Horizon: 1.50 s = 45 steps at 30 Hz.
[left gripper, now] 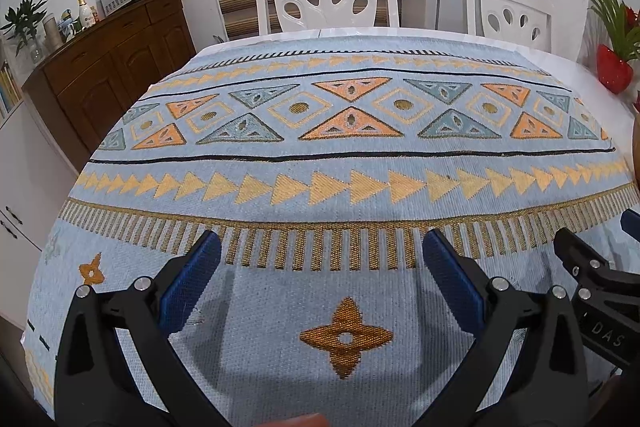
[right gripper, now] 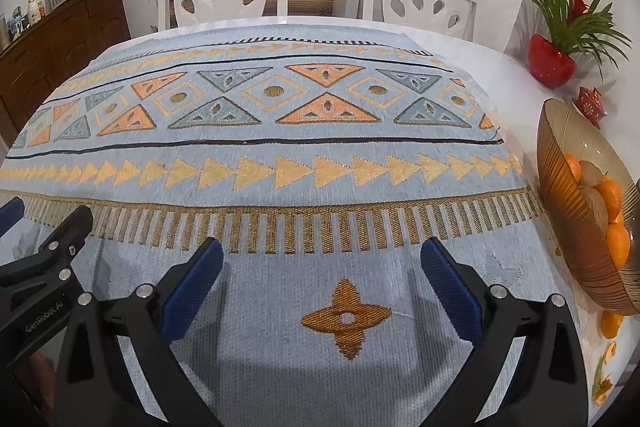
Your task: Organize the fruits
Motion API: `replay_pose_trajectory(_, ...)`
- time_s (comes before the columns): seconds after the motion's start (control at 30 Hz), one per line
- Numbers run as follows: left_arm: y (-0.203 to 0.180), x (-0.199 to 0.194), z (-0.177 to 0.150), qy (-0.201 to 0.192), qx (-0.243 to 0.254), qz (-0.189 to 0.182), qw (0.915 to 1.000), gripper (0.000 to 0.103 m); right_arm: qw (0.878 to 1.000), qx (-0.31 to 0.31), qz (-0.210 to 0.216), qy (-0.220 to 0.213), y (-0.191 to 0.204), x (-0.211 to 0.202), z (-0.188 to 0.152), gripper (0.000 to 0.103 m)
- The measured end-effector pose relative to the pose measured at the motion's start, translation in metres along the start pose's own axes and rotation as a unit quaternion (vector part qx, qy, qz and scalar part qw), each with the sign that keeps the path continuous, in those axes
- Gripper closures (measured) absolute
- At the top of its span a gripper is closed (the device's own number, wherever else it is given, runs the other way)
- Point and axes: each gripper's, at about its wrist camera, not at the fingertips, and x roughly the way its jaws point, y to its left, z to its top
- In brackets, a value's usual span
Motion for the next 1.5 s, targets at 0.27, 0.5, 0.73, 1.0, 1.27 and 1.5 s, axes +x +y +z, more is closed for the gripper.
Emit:
replay_pose_trajectory(0.27,-0.006,0.002,0.000,0.006,0.013,0.003,0.9999,0.003,1.000,-0.003,-0.007,0.008,0.001,0.004,0.000,0.005)
replay_pose_trajectory(0.5,-0.007,0.008,-0.001,0.027,0.016,0.001,0.9995,0.003,0.999,0.010,0.007,0.042,-0.005,0.018,0.001,0.005)
replay_pose_trajectory(0.73,-0.004,0.016,-0.002,0.047,0.005,0.000,0.9989,0.003,0.998,0.023,0.029,0.058,-0.011,0.024,0.002,0.005)
replay_pose_trajectory(1.0,0.006,0.027,-0.003,0.077,-0.026,-0.028,0.9963,0.003,0.998,0.024,0.031,0.059,-0.010,0.026,0.002,0.005)
replay_pose_trajectory(1.27,0.005,0.028,-0.004,0.075,-0.027,-0.029,0.9964,0.003,0.998,0.022,0.029,0.058,-0.009,0.026,0.002,0.005)
replay_pose_trajectory(1.5,0.007,0.028,-0.003,0.076,-0.030,-0.032,0.9962,0.003,0.998,0.022,0.030,0.058,-0.010,0.026,0.002,0.005)
